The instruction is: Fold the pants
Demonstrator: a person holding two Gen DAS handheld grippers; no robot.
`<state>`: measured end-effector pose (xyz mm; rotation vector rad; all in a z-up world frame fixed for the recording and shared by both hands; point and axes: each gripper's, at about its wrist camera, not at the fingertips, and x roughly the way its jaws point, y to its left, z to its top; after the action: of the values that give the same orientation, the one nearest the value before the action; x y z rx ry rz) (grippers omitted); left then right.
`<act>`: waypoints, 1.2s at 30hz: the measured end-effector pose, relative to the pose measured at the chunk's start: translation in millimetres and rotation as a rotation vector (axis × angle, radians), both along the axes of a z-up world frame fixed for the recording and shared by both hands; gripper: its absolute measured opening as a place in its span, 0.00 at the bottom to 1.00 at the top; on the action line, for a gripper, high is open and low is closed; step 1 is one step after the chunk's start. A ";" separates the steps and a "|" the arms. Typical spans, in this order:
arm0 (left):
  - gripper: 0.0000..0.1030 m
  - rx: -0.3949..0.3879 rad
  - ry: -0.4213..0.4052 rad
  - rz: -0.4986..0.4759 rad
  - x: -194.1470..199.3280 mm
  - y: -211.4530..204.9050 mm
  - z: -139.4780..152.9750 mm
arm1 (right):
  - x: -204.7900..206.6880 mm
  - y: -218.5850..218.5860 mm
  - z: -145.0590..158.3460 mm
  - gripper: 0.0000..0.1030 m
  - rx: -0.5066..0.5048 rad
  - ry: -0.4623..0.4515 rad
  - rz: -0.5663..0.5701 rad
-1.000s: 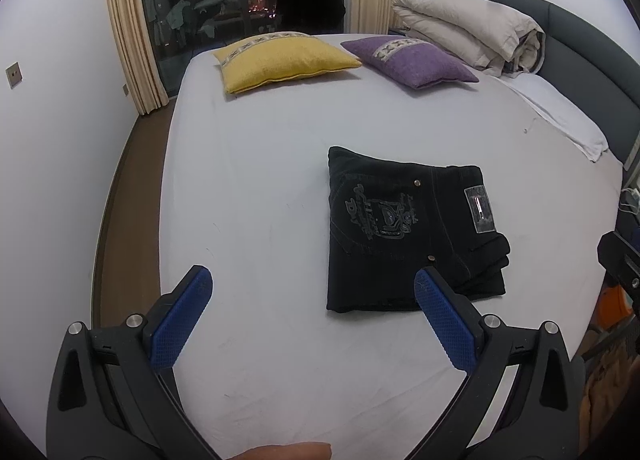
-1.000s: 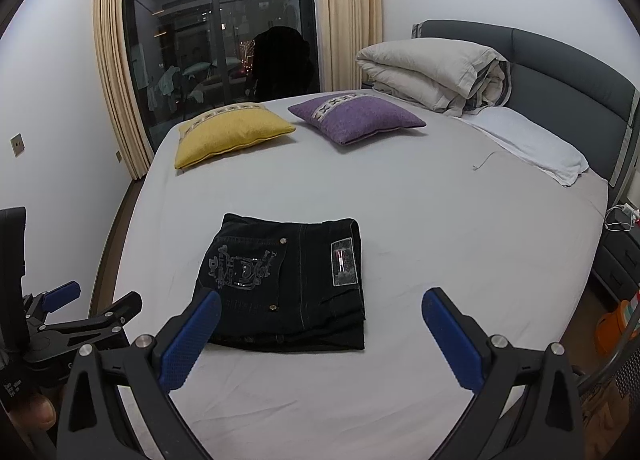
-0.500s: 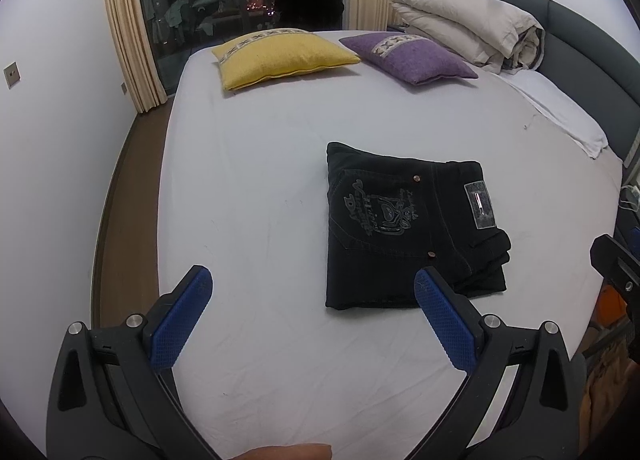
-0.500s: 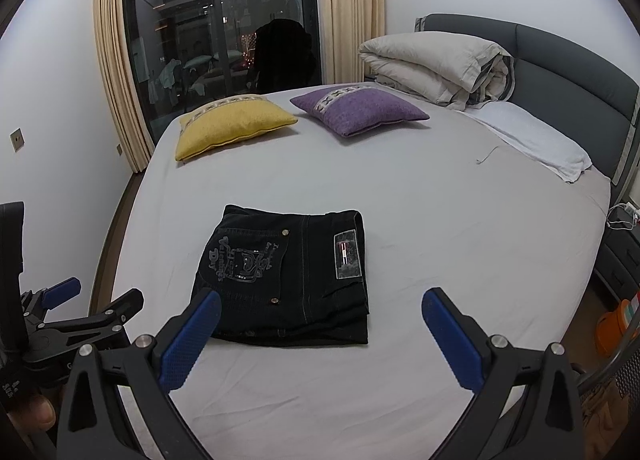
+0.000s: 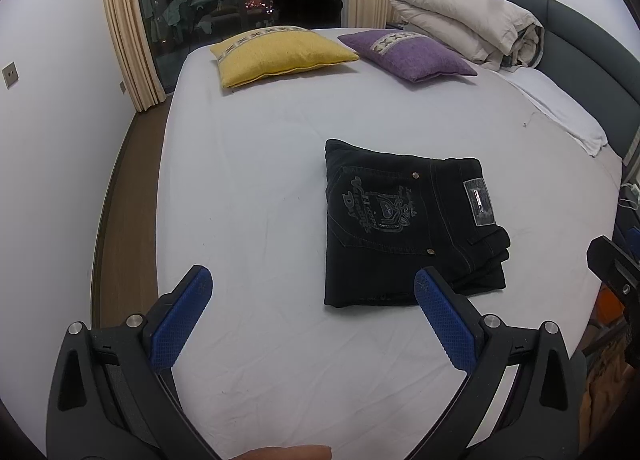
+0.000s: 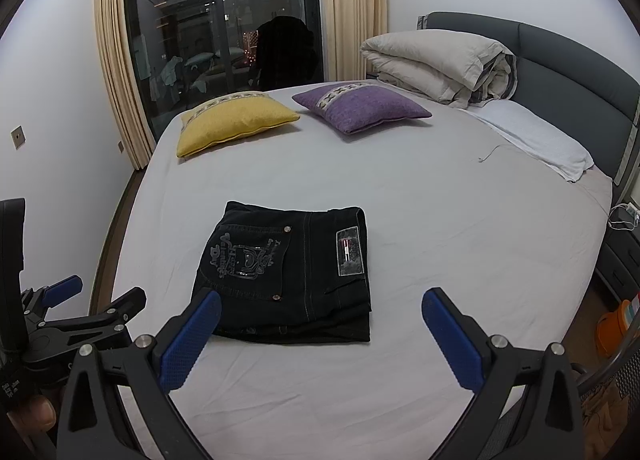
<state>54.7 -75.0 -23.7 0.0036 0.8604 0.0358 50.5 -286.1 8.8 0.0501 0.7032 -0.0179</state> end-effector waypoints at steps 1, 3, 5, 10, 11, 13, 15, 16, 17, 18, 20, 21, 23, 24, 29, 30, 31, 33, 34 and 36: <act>1.00 0.000 0.001 0.000 0.1 0.2 -0.5 | 0.0 0.0 0.0 1.00 0.000 0.000 0.000; 1.00 0.000 0.002 -0.001 0.4 0.1 -0.7 | -0.4 0.2 -1.2 1.00 0.000 0.003 0.001; 1.00 0.001 0.003 -0.001 0.4 0.1 -1.0 | -0.5 0.1 -2.8 1.00 0.000 0.003 0.003; 1.00 0.000 0.005 -0.001 0.5 0.5 -1.7 | -1.1 0.1 -4.6 1.00 0.000 0.006 0.005; 1.00 0.000 0.006 -0.001 0.7 1.1 -2.2 | -1.5 0.4 -5.0 1.00 0.000 0.007 0.005; 1.00 0.000 0.006 -0.001 0.4 1.3 -2.4 | -1.4 -0.1 -5.4 1.00 0.000 0.007 0.006; 1.00 -0.001 0.006 -0.002 0.4 1.3 -2.4 | -1.6 0.1 -5.5 1.00 0.001 0.007 0.006; 1.00 0.000 0.006 -0.003 0.6 1.8 -2.6 | -1.8 0.2 -5.6 1.00 0.001 0.007 0.006; 1.00 -0.001 0.006 -0.003 0.6 1.8 -2.6 | -1.9 0.3 -5.8 1.00 0.001 0.007 0.005; 1.00 -0.002 0.006 -0.003 0.6 1.8 -2.6 | -2.0 0.4 -5.8 1.00 0.001 0.008 0.006; 1.00 0.000 0.008 -0.003 0.4 1.6 -2.9 | -0.7 -1.0 -8.1 1.00 0.002 0.009 0.008; 1.00 0.000 0.008 -0.003 0.0 1.6 -3.4 | -1.2 -0.5 -9.0 1.00 0.002 0.009 0.008; 1.00 0.000 0.008 -0.004 0.1 1.5 -3.3 | -0.7 -1.1 -7.9 1.00 0.002 0.010 0.008; 1.00 0.000 0.008 -0.003 -0.1 1.5 -3.3 | -0.9 -0.6 -9.2 1.00 0.002 0.011 0.008; 1.00 0.000 0.008 -0.004 0.2 1.7 -3.3 | -1.3 -0.2 -10.0 1.00 0.002 0.010 0.008; 1.00 0.000 0.008 -0.003 0.2 1.7 -3.3 | -1.4 0.0 -10.2 1.00 0.001 0.010 0.008; 1.00 0.000 0.009 -0.004 0.2 1.8 -3.3 | -1.2 -0.3 -9.8 1.00 0.002 0.011 0.008; 1.00 0.000 0.009 -0.004 0.3 1.8 -3.2 | -1.1 -0.4 -9.2 1.00 0.002 0.011 0.008; 1.00 0.000 0.008 -0.003 0.1 1.8 -3.2 | -1.3 -0.2 -9.4 1.00 0.002 0.011 0.008; 1.00 0.000 0.008 -0.004 -0.1 1.7 -3.5 | -1.1 -0.5 -9.0 1.00 0.002 0.011 0.008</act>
<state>54.7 -73.3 -27.1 0.0051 0.8688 0.0321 49.4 -286.6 -0.3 0.0491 0.7145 -0.0097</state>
